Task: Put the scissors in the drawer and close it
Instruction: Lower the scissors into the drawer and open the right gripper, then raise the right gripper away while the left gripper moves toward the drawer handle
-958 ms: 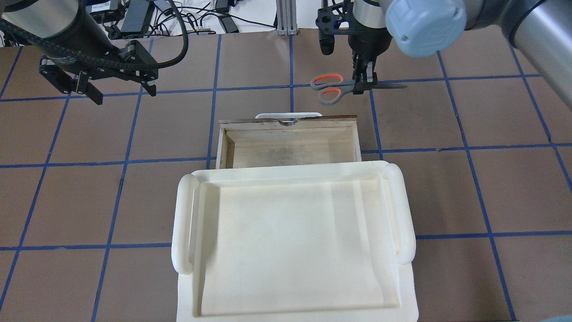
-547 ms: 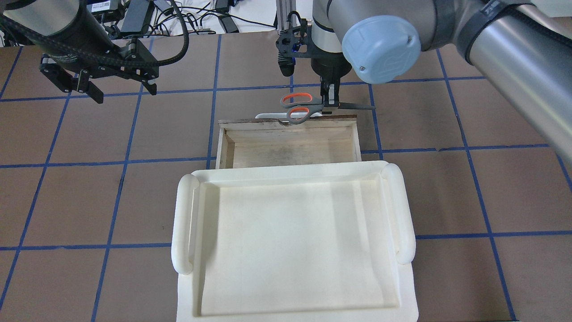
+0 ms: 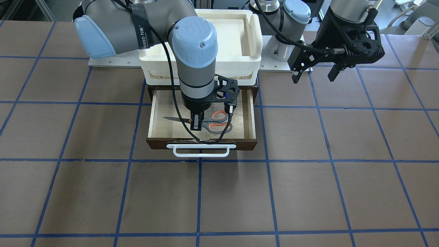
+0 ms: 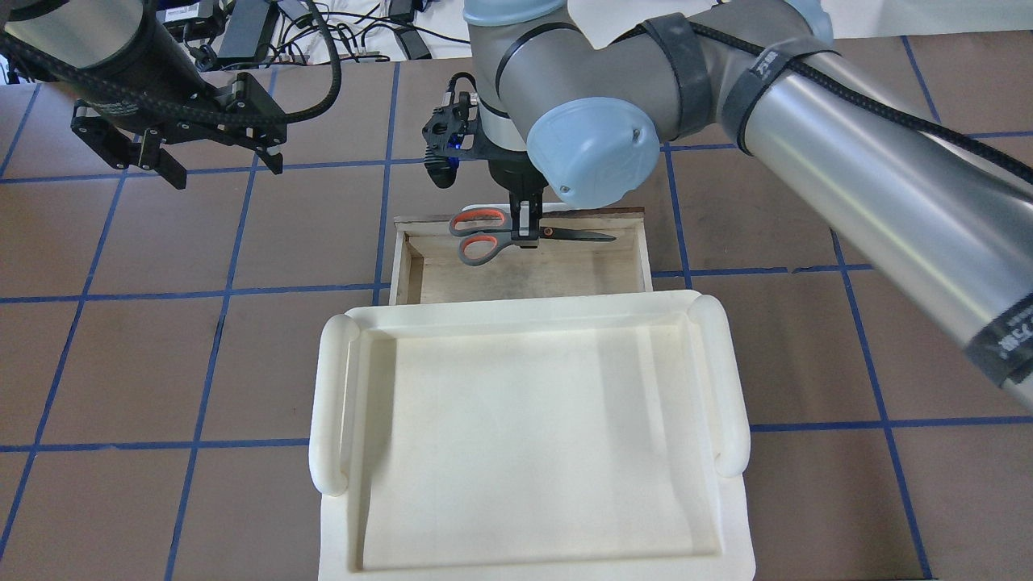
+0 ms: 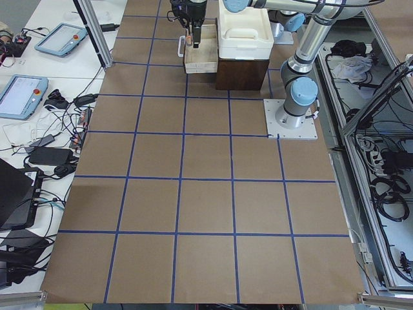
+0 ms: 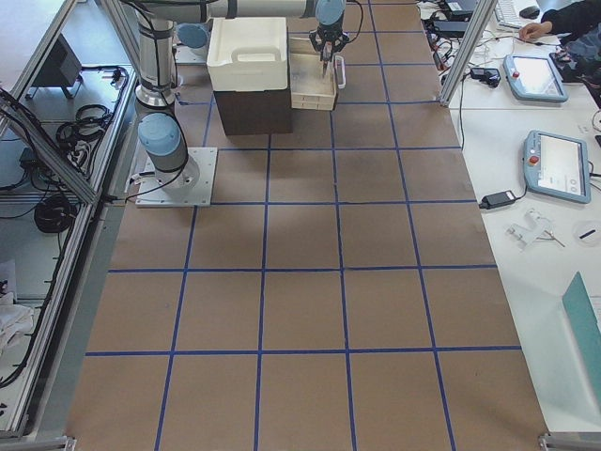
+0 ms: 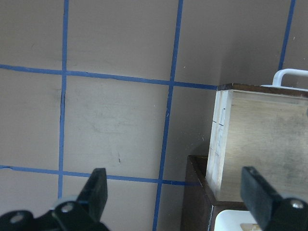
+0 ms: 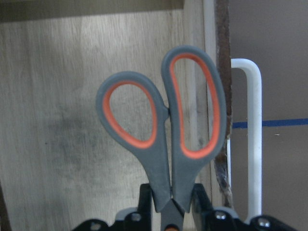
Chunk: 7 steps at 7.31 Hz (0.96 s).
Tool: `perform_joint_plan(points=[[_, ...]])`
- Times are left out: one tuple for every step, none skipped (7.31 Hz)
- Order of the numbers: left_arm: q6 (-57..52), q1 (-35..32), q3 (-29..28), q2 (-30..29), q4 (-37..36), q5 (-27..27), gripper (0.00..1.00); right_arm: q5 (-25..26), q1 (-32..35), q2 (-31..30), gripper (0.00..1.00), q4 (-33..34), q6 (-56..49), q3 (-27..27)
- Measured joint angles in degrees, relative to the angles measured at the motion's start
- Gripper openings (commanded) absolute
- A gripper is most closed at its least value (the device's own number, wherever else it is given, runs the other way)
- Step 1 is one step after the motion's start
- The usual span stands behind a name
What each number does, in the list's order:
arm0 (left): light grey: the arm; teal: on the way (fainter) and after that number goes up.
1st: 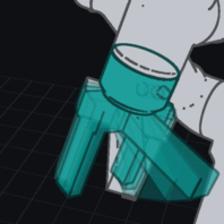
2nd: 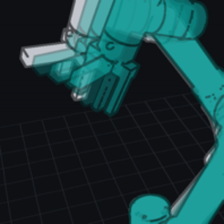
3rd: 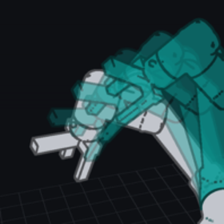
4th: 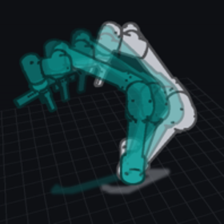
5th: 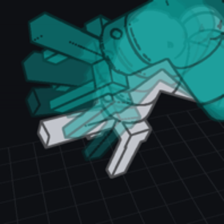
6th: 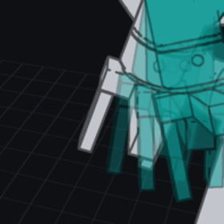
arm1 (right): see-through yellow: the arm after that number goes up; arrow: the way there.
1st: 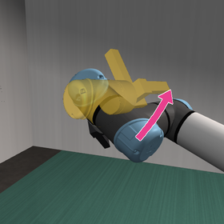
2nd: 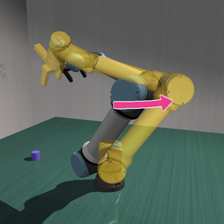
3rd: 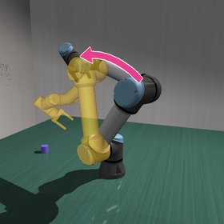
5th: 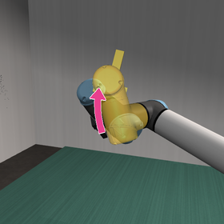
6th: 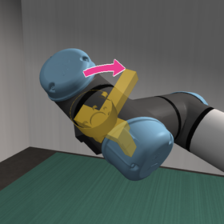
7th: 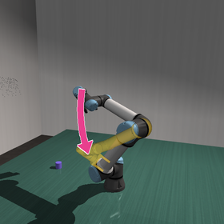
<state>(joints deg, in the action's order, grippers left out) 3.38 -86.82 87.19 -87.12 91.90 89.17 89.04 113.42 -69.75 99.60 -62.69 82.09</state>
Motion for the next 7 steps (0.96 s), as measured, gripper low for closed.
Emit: perform_joint_plan(points=[[-0.02, -0.01, 0.2, 0.18, 0.0, 0.0, 1.0, 0.01, 0.65, 0.48, 0.0, 0.18, 0.55, 0.29], [-0.05, -0.01, 0.31, 0.3, -0.03, -0.02, 1.0, 0.1, 1.26, 0.69, 0.0, 0.5, 0.98, 1.13], [-0.07, -0.01, 0.41, 0.36, -0.03, -0.04, 1.0, 0.33, 2.0, 0.69, 0.0, 1.43, 1.47, 2.61], [-0.06, -0.01, 0.5, 0.41, -0.02, -0.05, 1.0, 0.51, 2.46, 0.62, 0.0, 2.4, 1.91, 3.9], [-0.04, -0.01, 0.56, 0.42, -0.02, -0.07, 1.0, 0.49, 2.61, 0.62, 0.0, 2.88, 2.11, 4.64], [-0.04, -0.01, 0.58, 0.4, 0.01, -0.13, 1.0, 0.42, 2.68, 0.73, 0.35, 3.06, 2.2, 4.96], [-0.04, -0.01, 0.6, 0.39, 0.02, -0.16, 1.0, 0.34, 2.71, 0.85, 0.5, 3.13, 2.26, 5.08]])
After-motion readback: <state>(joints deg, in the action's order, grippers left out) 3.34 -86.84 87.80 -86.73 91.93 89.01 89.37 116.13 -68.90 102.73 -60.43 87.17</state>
